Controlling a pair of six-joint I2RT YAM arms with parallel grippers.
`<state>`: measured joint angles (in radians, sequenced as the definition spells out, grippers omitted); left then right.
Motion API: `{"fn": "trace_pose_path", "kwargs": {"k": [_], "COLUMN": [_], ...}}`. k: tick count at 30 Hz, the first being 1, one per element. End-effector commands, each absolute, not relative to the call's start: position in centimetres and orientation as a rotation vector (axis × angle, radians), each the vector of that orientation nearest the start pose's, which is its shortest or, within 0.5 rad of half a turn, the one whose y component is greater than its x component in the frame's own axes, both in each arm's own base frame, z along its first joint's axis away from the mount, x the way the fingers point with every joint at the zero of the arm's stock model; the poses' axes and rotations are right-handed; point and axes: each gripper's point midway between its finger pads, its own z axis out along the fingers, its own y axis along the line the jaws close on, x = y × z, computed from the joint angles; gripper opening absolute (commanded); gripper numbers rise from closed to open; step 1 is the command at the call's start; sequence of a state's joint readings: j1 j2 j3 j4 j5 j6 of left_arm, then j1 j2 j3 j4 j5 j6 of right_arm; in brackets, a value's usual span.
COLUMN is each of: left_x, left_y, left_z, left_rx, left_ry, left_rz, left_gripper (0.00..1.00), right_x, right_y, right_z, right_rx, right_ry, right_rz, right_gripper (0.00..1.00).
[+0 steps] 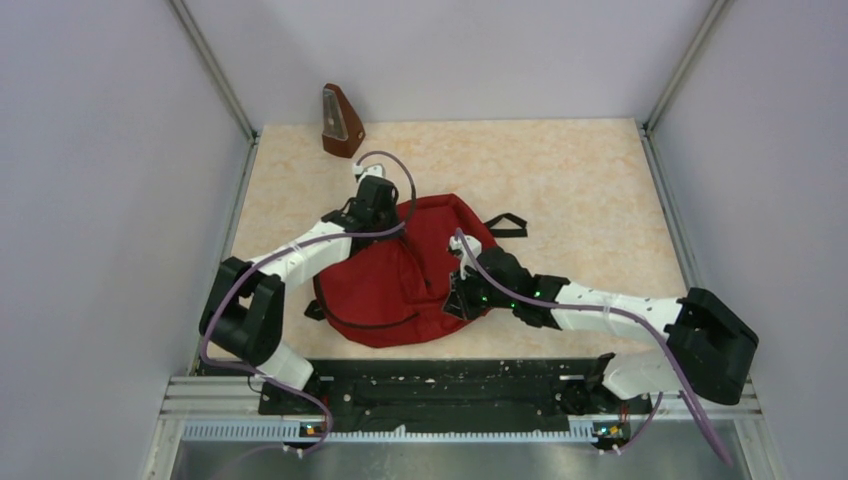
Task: Pack the student bag
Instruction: Move the student bag to the center of the board, then reset both arms
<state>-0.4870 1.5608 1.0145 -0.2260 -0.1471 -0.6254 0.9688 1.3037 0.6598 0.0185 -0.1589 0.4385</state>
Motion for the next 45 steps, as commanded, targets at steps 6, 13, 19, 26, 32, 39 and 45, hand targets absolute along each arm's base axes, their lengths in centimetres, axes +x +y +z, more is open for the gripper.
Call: {"fn": "trace_pose_path", "kwargs": {"k": [6,13,19,26,32,39,45], "left_x": [41.5,43.0,42.0,38.4,33.9,28.3,26.3], "left_y": [-19.4,-19.1,-17.0,-11.9,-6.1,-1.8,-1.1], "left_z": [14.6,16.1,19.5,22.1,26.8,31.9,31.0], "left_rx": [-0.191,-0.133,-0.139,-0.219,-0.313,-0.291,-0.297], "left_ry": [2.141,2.09,1.992,1.94,1.868,1.713,1.664], "left_rz": [-0.475,-0.484,-0.414,-0.333,-0.176,-0.033,-0.042], "left_gripper": [0.0,0.39,0.89,0.93,0.95,0.97,0.98], "right_x": [17.6,21.2,25.4,30.5,32.2,30.4,26.9], "right_y": [32.6,30.6,25.7,15.8,8.5,3.8,2.1], "right_z": [13.5,14.7,14.9,16.5,20.9,27.8,30.3], "right_rx": [-0.628,-0.517,-0.407,-0.133,0.077,0.173,0.205], "right_ry": [2.149,2.153,2.172,2.133,1.967,1.652,1.421], "right_rz": [0.926,0.807,0.708,0.511,0.353,0.16,0.156], "right_gripper": [0.0,0.39,0.76,0.83,0.84,0.85,0.89]}}
